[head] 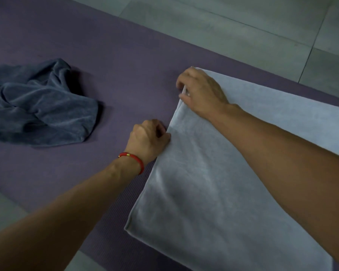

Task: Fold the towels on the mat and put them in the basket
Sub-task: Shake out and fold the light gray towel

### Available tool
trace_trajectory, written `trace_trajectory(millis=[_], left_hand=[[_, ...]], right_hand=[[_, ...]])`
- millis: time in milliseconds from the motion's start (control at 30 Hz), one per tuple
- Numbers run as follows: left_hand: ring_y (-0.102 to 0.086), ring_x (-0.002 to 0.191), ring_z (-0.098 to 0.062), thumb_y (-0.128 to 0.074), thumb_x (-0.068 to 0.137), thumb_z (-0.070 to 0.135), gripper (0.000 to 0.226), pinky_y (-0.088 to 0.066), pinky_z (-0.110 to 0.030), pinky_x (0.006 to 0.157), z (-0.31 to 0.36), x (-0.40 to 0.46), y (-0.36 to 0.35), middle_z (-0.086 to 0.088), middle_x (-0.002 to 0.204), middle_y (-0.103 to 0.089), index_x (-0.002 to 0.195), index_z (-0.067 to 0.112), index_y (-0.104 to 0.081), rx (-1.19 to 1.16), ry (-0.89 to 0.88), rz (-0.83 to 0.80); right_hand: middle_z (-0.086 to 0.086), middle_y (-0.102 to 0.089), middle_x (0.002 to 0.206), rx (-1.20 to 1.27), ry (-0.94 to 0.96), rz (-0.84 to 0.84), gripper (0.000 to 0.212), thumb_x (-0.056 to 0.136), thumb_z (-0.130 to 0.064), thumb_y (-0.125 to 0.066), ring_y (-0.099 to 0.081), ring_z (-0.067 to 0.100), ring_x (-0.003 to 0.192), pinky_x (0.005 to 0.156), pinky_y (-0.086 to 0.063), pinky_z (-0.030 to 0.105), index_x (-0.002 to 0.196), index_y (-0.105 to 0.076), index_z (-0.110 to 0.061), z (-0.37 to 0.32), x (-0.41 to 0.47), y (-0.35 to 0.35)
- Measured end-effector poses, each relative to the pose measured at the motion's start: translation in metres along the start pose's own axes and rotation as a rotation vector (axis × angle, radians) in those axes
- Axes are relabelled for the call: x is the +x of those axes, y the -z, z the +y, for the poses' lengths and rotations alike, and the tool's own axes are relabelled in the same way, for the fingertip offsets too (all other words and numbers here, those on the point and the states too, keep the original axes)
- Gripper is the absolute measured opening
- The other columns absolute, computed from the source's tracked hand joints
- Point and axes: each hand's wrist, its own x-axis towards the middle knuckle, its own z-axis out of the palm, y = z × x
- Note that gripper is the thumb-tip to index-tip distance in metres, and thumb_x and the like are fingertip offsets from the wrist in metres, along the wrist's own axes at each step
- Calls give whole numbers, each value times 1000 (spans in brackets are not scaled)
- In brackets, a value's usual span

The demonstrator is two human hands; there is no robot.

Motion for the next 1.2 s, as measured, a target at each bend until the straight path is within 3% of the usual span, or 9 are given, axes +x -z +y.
trace_trajectory(millis=[167, 367, 467, 567, 667, 767, 967, 1100, 1200], left_hand=[[-64, 84, -26, -72, 82, 28, 13, -55, -42, 80, -2, -6, -2, 1, 81, -67, 87, 17, -65, 46, -25, -12], [-64, 85, -24, -71, 82, 28, 18, -56, -38, 78, -3, -3, -4, -1, 88, -66, 93, 17, -63, 57, -6, -57], [-64, 85, -22, -69, 81, 28, 17, -57, -37, 76, -3, -1, -3, -1, 89, -66, 94, 18, -62, 74, 28, -88], [-61, 90, -29, -62, 85, 31, 24, -54, -42, 77, 3, -9, -5, -5, 97, -64, 101, 15, -57, 99, 9, -38], [-50, 108, -32, -54, 86, 38, 42, -47, -44, 84, 18, -34, -26, -11, 124, -54, 122, 16, -52, 294, -320, 221], [-27, 146, -32, -44, 95, 38, 62, -27, -50, 114, 18, -39, -57, -14, 158, -30, 149, 7, -37, 464, -541, 210], [-3, 151, -37, -22, 102, 48, 71, -15, -56, 118, -9, -32, -72, -24, 162, -5, 156, 4, -11, 678, -549, 88], [-20, 144, -45, -35, 88, 47, 79, -26, -59, 105, 31, -20, -69, -32, 157, -15, 153, 3, -23, 677, -456, 101], [-11, 149, -40, -23, 90, 46, 76, -19, -63, 113, 68, 30, -61, -22, 162, -9, 154, 5, -21, 690, -515, 58]], right_hand=[[9, -52, 137, -138, -366, 22, 42, 96, -17, -59, -43, 33, 128, 100, -37, 46, 138, -49, -18, 13, 14, 3], [9, -60, 118, -95, -422, 90, 18, 86, -32, -72, -51, 33, 118, 94, -42, 42, 100, -72, -21, 24, 38, 15], [9, -59, 122, 71, -452, 50, 27, 90, -29, -66, -60, 32, 110, 86, -47, 36, 115, -65, -18, 22, 35, 9], [16, -34, 151, 71, -338, 21, 62, 100, -29, -53, -51, 33, 126, 101, -44, 43, 153, -27, -14, 3, 13, 4], [19, -6, 165, -107, -361, 59, 68, 102, -39, -41, -19, 41, 149, 117, -21, 62, 160, -11, -20, -15, -29, -1], [18, 7, 166, -303, -470, -100, 68, 101, -53, -25, 7, 45, 151, 111, 5, 77, 160, -3, -26, -13, -66, -24], [5, 2, 168, -114, -462, -106, 59, 105, -46, -21, 5, 26, 155, 121, 2, 61, 160, -9, -27, 27, -87, 7], [7, 1, 168, -244, -778, 110, 60, 104, -42, -26, 7, 29, 154, 118, 5, 64, 160, -15, -24, 105, -148, 50], [5, 3, 168, -196, -1004, 99, 62, 102, -43, -25, 8, 30, 154, 119, 3, 64, 160, -11, -27, 157, -187, 69]])
